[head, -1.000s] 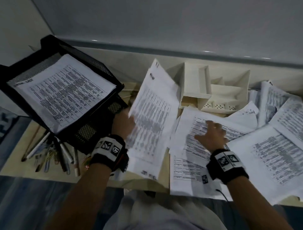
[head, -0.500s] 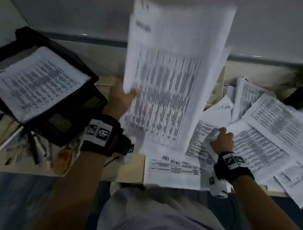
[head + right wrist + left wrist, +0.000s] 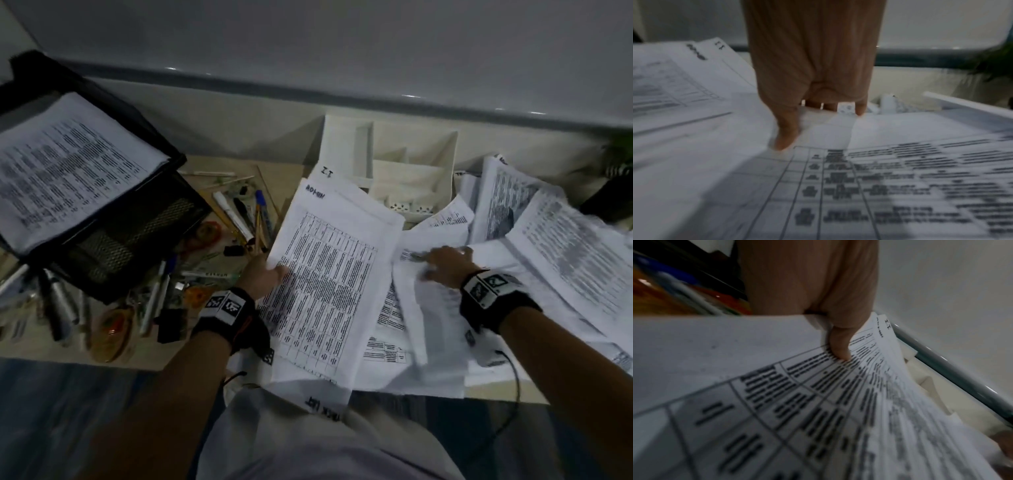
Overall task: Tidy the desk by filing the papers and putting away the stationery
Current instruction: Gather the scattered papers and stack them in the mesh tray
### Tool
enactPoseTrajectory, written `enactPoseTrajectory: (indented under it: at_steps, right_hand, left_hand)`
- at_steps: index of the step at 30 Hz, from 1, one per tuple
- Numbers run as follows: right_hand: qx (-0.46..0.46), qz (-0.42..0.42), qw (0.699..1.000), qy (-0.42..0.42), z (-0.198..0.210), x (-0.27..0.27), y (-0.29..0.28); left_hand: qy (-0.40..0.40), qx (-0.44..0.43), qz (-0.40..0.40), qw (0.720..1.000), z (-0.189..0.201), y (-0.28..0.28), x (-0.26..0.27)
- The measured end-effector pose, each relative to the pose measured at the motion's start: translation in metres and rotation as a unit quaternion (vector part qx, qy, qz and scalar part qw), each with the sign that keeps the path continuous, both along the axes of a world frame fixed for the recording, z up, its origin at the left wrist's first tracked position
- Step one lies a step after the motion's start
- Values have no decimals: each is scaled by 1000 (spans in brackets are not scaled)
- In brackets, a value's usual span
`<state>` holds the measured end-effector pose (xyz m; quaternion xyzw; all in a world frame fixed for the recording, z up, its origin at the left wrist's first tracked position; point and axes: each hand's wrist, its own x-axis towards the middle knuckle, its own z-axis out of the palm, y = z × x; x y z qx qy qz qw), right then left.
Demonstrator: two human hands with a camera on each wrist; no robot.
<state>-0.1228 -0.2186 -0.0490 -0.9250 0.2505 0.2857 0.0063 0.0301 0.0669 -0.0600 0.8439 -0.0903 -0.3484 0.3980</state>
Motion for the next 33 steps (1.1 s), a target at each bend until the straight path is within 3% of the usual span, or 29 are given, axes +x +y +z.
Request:
enactPoseTrajectory:
  at_steps: [2, 4, 9, 12, 16, 19, 22, 23, 25, 26, 27, 29, 30, 33]
  right_hand:
    - [34, -41, 993, -102, 1, 24, 8]
    - [69, -78, 983, -153, 4, 47, 15]
    - [125, -80, 979, -139, 5, 57, 31]
    - [183, -92, 959, -193, -2, 52, 38]
    - [225, -274, 879, -318, -3, 55, 40]
    - [329, -392, 794, -328, -17, 56, 54]
    - [399, -388, 781, -284, -19, 54, 79]
    - [448, -399, 745, -291, -13, 52, 86]
    - [544, -441, 643, -309, 0, 46, 95]
    - [565, -432, 634, -302, 3, 47, 98]
    - [548, -418, 660, -300, 6, 47, 102]
    - [477, -348, 750, -298, 13, 44, 110]
    - [463, -325, 763, -311, 19, 42, 113]
    - [522, -324, 724, -314, 36, 37, 114]
  left_hand:
    - [18, -20, 45, 999, -3, 7, 5]
    - [50, -31, 74, 996, -4, 14, 10]
    - [92, -61, 95, 989, -1, 22, 16]
    - [95, -78, 124, 985, 1, 22, 17]
    - [117, -85, 150, 978, -3, 19, 19]
    - [133, -67, 154, 977, -2, 9, 13]
    - [89, -7, 123, 988, -7, 2, 5]
    - [83, 3, 122, 989, -7, 1, 4]
    - [78, -5, 128, 989, -8, -2, 0]
    - [78, -14, 138, 987, -8, -3, -2]
    - [80, -20, 153, 985, -7, -5, -5]
    - [81, -26, 165, 983, -7, -6, -5]
    - [79, -28, 171, 982, -9, -6, -4]
    - [55, -4, 167, 984, -4, -1, -1]
